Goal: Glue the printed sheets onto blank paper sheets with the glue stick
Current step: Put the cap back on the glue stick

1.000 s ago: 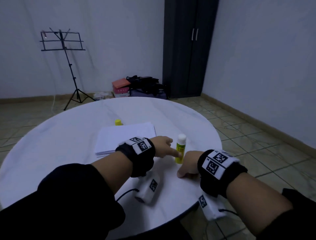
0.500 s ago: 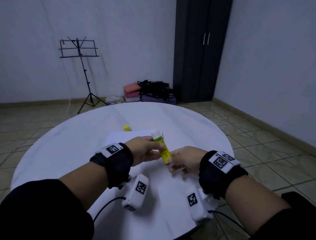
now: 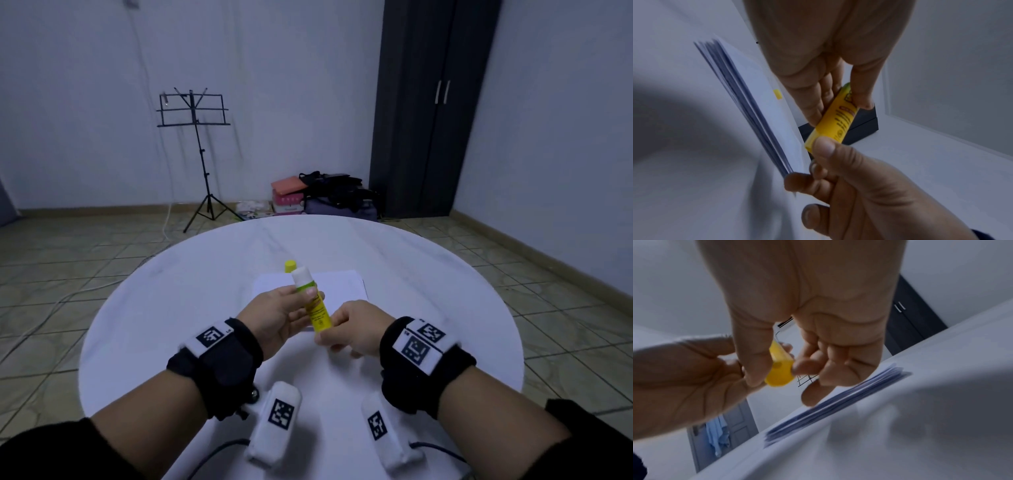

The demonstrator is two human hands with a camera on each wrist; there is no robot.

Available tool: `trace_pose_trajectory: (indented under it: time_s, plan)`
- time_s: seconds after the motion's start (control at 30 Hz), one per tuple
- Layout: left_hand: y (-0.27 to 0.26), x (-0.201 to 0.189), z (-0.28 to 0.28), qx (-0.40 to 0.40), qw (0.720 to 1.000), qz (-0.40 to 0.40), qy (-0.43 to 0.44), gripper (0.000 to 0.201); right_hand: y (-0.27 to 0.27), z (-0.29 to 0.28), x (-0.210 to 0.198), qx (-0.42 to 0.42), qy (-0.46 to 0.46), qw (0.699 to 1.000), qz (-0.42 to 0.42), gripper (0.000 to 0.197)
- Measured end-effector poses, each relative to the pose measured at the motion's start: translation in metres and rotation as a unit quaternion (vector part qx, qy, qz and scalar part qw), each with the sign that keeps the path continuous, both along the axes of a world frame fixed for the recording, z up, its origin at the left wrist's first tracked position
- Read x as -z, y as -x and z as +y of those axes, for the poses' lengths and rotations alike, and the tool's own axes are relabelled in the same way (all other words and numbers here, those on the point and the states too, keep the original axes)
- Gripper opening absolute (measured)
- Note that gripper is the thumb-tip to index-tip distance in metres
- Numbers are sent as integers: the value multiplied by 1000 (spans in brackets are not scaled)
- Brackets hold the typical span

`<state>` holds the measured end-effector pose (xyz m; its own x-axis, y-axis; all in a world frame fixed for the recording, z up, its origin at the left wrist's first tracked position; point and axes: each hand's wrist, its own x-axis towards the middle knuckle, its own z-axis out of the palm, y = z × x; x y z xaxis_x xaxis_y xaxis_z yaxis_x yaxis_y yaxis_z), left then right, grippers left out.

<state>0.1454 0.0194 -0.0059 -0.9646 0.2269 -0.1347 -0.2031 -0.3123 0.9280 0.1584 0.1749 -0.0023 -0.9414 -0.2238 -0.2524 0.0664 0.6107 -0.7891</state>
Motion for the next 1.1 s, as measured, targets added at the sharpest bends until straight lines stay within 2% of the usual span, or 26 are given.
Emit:
trace_pose_trajectory:
  time_s: [0.1,0.17,0.23,0.3,0.43,0.53,0.6,0.67,0.7,0.77,0.87,0.93,1.0,1.1]
  plan:
    - [3,0,-4,4,1000,4,-22,12,2,0,-2,-4,-3,1000,3,19]
    - [5,-1,-7,6,999,2,-45,13,2,1,-4,-1,82,996,-37,9]
    - [7,-3,-9,9,998,3,-62,15,3,1,-4,12,197,976,-92,12]
    - [8,-5,-9,11,998,6,-68,17,4,0,-4,21,247,961,-118,11]
    - [9,-5,-11,1,996,7,-85,15,8,-5,-5,9,220,971,-91,13]
    - [8,-3,-12,-2,997,8,-83,13,11,-9,-4,1,126,991,-34,17]
    - [7,-2,-10,2,997,13,-70,13,12,-12,-3,10,58,998,2,31]
    - [6,-3,-10,13,998,15,-60,12,13,-15,0,28,28,999,22,47]
    - [6,-4,-10,16,998,15,-60,12,13,-15,1,39,27,998,30,49]
    - [8,-6,-11,18,998,18,-65,13,12,-15,1,50,44,997,28,38]
    - [11,-8,-15,12,996,20,-81,15,9,-11,-5,30,174,982,-65,13]
    - [12,-9,-18,9,996,21,-83,17,6,-8,-9,39,254,960,-115,10]
    - [11,-8,-19,11,996,22,-87,18,4,-6,-11,35,260,958,-115,11]
    - [8,-8,-19,8,995,19,-96,17,2,-6,-13,13,215,972,-93,10]
